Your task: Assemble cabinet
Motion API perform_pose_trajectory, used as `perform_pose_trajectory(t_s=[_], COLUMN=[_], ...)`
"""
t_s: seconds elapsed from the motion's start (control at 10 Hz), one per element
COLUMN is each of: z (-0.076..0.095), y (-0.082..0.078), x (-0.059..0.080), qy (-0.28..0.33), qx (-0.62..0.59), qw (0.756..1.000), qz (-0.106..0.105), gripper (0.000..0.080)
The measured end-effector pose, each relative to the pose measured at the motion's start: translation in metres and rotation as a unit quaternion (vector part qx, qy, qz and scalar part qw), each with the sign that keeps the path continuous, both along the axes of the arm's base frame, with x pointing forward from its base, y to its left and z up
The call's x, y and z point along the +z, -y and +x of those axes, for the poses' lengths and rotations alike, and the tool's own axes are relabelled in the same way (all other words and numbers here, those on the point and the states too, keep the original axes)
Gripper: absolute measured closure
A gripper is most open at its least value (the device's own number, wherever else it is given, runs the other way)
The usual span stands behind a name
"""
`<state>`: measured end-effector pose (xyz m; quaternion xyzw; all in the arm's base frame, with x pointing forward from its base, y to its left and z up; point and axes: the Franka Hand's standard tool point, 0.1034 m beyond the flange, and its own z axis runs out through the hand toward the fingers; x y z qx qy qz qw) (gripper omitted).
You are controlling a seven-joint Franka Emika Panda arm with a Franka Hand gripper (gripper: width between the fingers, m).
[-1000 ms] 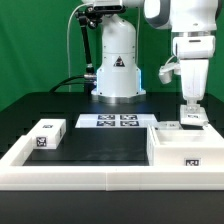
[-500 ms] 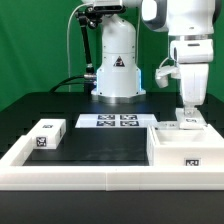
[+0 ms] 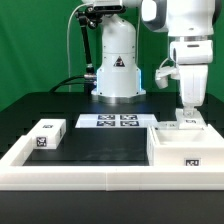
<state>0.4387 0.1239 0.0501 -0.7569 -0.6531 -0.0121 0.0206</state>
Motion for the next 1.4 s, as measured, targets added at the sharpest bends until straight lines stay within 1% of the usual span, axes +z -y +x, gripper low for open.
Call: perform_pose_trajectory(t_s=[0.3, 1.4], z=[0.0110, 0.0116], y=[0.0010, 0.0023], x=[0.0061, 0.0053], qy=[0.006, -0.005], qx=[-0.003, -0.004], qw=[1.000, 1.000], qz=[0.000, -0.004], gripper=[0.0729, 0.0729])
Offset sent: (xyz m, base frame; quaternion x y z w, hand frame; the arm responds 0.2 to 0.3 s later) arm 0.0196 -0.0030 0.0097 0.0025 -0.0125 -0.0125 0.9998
